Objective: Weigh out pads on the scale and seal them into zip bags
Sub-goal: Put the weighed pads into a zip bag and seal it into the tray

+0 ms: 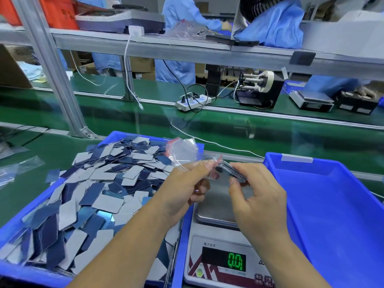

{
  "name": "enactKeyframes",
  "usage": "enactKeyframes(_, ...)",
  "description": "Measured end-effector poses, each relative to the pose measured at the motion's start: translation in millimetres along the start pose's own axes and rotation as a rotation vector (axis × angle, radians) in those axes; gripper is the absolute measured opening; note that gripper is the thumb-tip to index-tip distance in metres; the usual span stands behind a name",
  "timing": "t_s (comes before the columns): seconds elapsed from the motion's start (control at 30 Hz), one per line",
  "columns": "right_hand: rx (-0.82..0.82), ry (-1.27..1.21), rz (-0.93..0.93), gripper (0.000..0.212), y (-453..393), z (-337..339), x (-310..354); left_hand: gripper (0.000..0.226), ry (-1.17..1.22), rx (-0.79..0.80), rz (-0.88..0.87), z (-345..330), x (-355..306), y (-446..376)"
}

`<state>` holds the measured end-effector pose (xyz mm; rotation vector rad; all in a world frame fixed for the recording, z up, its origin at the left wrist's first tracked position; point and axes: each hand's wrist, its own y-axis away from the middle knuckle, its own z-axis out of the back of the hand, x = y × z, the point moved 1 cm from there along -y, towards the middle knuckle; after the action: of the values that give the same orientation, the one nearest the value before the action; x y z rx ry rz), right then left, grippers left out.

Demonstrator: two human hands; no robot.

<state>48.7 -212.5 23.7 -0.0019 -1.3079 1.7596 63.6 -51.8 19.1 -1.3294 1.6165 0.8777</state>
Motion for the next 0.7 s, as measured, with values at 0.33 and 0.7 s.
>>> enactKeyframes(0.33, 0.243, -0.534, -0.498, 0.027, -5.8, 5.9, -0.2, 0.021, -0.139, -0.019, -0.074, -3.9, -0.7, -0.1)
enactKeyframes(0.7, 0.422, -0.620, -0.521, 0.038, -21.0, 18.9, -2.7, 0.018, -0.084, 0.032, -0.078, -2.8, -1.4, 2.3)
